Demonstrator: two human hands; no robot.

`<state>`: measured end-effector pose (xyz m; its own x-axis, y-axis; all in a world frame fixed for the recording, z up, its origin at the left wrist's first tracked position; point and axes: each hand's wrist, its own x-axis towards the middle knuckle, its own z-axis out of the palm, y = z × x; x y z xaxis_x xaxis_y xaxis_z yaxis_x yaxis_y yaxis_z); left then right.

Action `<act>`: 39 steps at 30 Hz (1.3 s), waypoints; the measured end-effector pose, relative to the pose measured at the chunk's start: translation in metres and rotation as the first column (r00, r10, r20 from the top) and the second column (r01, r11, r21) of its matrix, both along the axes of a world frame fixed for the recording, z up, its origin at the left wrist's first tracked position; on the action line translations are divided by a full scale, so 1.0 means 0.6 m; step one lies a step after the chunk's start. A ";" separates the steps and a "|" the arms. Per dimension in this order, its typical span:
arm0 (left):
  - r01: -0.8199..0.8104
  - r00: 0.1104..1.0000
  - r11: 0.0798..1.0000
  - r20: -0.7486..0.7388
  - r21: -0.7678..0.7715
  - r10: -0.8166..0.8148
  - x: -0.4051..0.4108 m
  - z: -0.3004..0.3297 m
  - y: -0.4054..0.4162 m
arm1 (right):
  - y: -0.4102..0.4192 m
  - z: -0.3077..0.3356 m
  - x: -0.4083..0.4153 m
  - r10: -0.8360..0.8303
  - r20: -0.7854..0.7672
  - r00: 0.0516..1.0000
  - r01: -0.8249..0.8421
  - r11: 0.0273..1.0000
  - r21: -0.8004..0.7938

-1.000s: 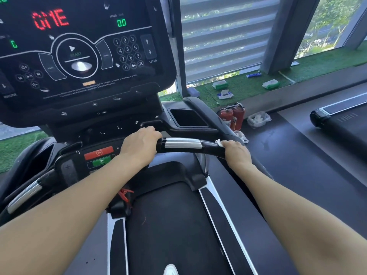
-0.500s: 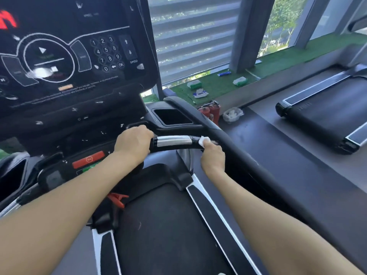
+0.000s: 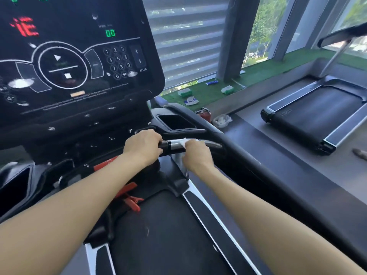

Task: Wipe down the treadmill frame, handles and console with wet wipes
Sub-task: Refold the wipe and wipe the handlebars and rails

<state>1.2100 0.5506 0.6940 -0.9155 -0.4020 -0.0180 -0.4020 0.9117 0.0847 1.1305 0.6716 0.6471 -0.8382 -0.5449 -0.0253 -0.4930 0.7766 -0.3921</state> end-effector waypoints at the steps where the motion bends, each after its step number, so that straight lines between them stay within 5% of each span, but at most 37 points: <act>1: -0.002 1.000 1.000 -0.001 0.005 0.002 0.002 0.001 0.000 | 0.009 0.005 -0.008 -0.021 0.014 1.000 0.021 0.999 -0.028; 4: -0.001 1.000 1.000 0.009 -0.023 0.001 0.005 0.004 0.003 | 0.035 0.014 -0.041 -0.165 0.154 0.974 0.194 0.961 -0.197; 7: 0.016 0.999 0.999 -0.028 -0.028 -0.016 0.000 0.000 0.009 | 0.057 0.013 -0.067 -0.164 0.463 0.871 0.376 0.829 -0.414; 10: 0.016 0.986 0.971 -0.166 0.237 0.024 -0.022 0.000 0.027 | 0.068 0.017 -0.067 0.109 0.719 0.686 0.450 0.713 -0.538; 14: -0.038 0.973 0.769 -0.150 0.638 0.173 -0.067 0.003 0.066 | 0.078 0.025 -0.063 0.384 0.750 0.538 0.437 0.634 -0.638; 16: -0.058 0.966 0.742 -0.149 0.668 0.209 -0.083 -0.004 0.080 | 0.080 0.017 -0.070 0.392 0.748 0.535 0.458 0.610 -0.647; 18: -0.076 0.956 0.772 -0.172 0.631 0.236 -0.095 -0.010 0.088 | 0.085 -0.002 -0.080 0.260 0.614 0.745 0.337 0.648 -0.683; 20: -0.133 0.945 0.757 -0.147 0.640 0.291 -0.106 -0.019 0.091 | 0.094 -0.021 -0.082 0.126 0.251 0.960 0.089 0.710 -0.698; 23: -0.183 0.920 0.604 -0.082 0.776 0.384 -0.116 -0.028 0.095 | 0.089 -0.049 -0.070 0.255 -0.094 0.962 -0.253 0.714 -0.653; 25: -0.176 0.910 0.492 -0.050 0.853 0.412 -0.120 -0.033 0.100 | 0.077 -0.070 -0.062 0.256 -0.166 0.952 -0.302 0.717 -0.628; 28: -0.160 0.913 0.439 -0.037 0.884 0.407 -0.123 -0.039 0.104 | 0.069 -0.093 -0.073 0.172 -0.226 0.959 -0.279 0.721 -0.634; 30: -0.137 0.932 0.570 -0.089 0.810 0.351 -0.124 -0.041 0.101 | 0.074 -0.107 -0.088 0.071 -0.276 0.959 -0.233 0.754 -0.614; 33: -0.099 0.960 0.859 -0.179 0.503 0.216 -0.128 -0.037 0.097 | 0.062 -0.136 -0.095 0.002 -0.310 0.951 -0.182 0.812 -0.554; 39: -0.067 0.976 0.949 -0.176 0.308 0.126 -0.125 -0.048 0.106 | 0.065 -0.178 -0.123 -0.030 -0.316 0.948 -0.136 0.861 -0.490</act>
<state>1.1352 0.6145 0.6651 -0.8707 -0.4913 0.0201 -0.4360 0.7902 0.4306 1.0566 0.7107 0.5403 -0.7278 -0.4568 0.5115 -0.6858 0.4847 -0.5429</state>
